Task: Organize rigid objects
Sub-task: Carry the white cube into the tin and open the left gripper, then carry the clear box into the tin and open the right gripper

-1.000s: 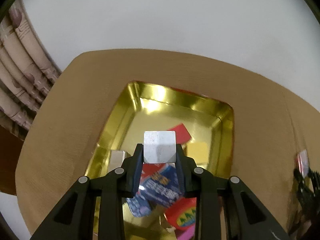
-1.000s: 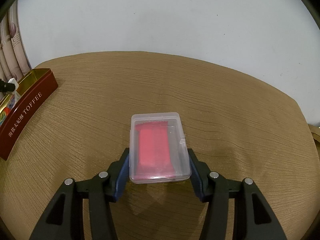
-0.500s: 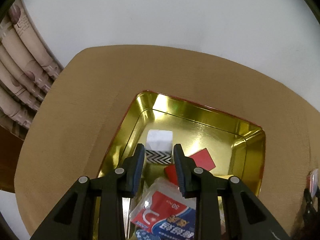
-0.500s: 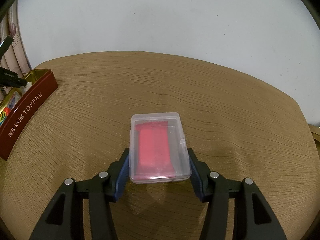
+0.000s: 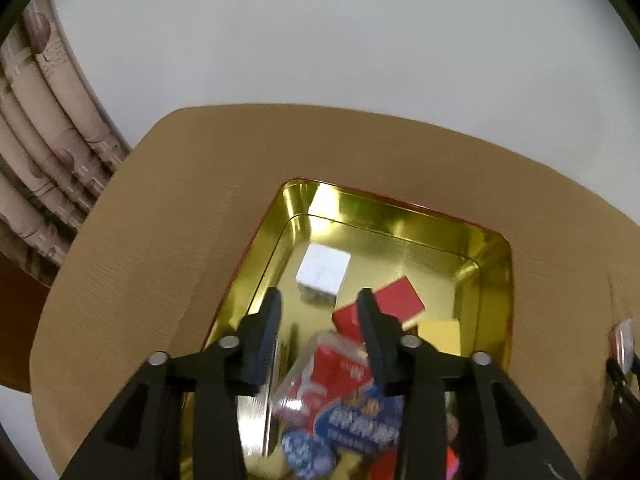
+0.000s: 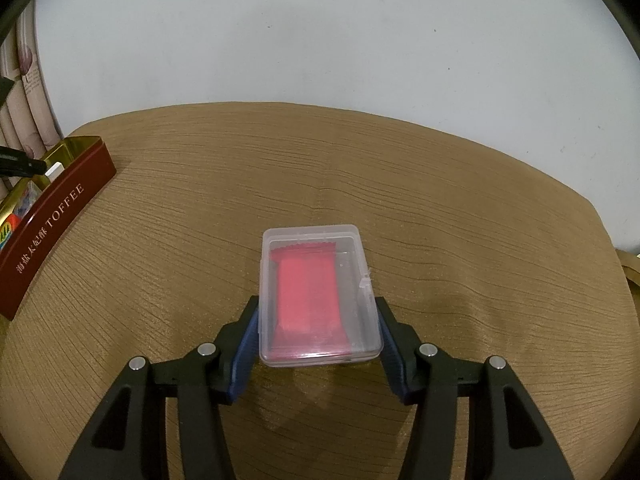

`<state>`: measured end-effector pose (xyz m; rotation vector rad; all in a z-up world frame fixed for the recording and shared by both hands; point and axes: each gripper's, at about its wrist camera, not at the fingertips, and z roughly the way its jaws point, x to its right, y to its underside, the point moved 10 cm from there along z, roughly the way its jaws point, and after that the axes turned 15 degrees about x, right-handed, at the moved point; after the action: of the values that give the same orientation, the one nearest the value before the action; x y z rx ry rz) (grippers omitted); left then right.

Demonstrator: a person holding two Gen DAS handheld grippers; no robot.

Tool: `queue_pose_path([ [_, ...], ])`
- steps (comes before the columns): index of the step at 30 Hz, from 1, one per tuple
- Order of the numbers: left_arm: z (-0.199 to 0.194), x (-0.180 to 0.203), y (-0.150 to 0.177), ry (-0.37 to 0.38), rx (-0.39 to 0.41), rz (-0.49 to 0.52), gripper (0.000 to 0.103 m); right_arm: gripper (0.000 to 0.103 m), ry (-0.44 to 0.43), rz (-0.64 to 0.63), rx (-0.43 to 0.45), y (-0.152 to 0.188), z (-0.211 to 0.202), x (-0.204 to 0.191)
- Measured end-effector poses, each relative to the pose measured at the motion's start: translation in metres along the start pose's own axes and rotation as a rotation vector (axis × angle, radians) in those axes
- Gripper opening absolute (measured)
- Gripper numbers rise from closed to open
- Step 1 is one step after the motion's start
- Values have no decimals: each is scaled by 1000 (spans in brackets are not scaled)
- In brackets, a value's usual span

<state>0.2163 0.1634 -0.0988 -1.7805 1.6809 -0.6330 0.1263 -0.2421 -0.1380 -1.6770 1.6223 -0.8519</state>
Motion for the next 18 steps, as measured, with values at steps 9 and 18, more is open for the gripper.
queue_pose_path([
  [9,-81,-14,4,-27,149,61,77,54,9,33,-15,-2,1,-6],
  [18,-95,-16,38,-49,158,47,79,54,-145,-14,37,-43,-14,-95],
])
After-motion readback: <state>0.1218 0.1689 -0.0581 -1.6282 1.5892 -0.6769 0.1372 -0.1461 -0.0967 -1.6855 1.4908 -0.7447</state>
